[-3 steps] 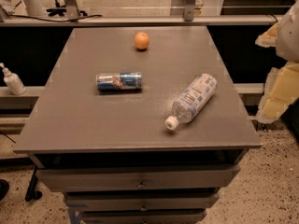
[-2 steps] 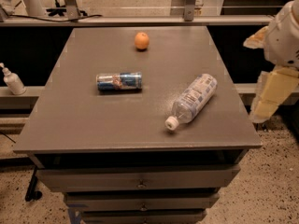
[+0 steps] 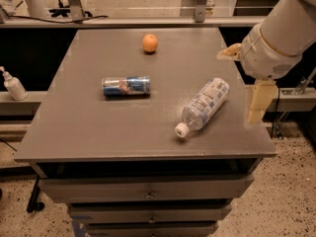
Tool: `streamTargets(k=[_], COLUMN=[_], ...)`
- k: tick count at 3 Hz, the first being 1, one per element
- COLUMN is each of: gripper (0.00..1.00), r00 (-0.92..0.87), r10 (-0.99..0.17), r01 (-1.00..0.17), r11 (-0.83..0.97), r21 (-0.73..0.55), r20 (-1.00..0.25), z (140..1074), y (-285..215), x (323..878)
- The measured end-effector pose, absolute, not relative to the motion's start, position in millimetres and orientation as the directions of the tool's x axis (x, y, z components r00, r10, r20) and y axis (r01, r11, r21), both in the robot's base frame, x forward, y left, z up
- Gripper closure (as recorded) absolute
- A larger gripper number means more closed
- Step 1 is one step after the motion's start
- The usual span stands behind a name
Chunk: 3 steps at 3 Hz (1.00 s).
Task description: Place blue plastic bottle upright
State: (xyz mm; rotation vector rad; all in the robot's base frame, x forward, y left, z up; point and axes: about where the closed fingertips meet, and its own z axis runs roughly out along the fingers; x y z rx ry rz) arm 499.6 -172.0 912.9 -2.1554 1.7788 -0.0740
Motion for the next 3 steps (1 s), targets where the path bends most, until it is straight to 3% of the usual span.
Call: streamTargets(k=[3], gripper=[0.0], r00=[0.622], r10=[-0.766], r01=[-0.762], r11=[-0.545], r21=[-0.35], r20=[-0.16], z=[884], y=[-98], x=[514])
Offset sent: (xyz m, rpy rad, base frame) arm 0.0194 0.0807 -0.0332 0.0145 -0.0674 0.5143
